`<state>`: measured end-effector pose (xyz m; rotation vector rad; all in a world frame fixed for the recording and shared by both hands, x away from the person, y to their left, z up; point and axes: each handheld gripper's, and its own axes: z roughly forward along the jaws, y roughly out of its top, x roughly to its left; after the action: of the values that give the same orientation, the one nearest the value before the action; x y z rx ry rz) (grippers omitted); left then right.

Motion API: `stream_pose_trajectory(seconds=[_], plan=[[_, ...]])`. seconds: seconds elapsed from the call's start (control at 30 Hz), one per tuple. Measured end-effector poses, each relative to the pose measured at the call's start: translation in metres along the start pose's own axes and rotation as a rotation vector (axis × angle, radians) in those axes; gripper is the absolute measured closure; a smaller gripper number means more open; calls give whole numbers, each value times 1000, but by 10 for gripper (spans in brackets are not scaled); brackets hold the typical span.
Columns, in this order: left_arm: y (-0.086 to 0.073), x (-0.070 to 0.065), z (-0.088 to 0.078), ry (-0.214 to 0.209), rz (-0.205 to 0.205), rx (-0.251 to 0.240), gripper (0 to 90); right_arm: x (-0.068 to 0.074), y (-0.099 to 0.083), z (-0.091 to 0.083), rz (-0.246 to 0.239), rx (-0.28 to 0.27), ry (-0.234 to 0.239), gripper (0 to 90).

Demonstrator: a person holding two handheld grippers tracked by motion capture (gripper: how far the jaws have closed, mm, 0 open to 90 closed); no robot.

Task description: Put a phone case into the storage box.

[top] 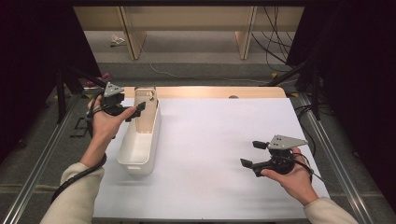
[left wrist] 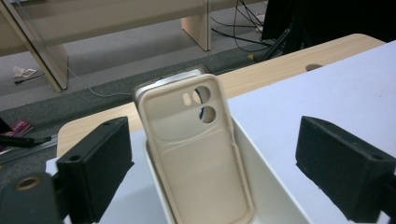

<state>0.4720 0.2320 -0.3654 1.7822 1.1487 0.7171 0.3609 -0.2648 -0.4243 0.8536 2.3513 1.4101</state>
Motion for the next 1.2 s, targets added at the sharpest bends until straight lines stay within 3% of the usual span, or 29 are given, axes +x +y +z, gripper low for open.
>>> stream_pose_trajectory(seconds=[0.27, 0.67, 1.2], plan=[[-5, -14, -8, -30, 30, 16, 0, 0, 0, 0, 1, 0, -1, 158], [-21, -34, -18, -86, 55, 19, 0, -1, 0, 0, 1, 0, -2, 157], [-30, -57, -31, -118, 59, -12, 0, -1, 0, -1, -1, -3, -5, 158]])
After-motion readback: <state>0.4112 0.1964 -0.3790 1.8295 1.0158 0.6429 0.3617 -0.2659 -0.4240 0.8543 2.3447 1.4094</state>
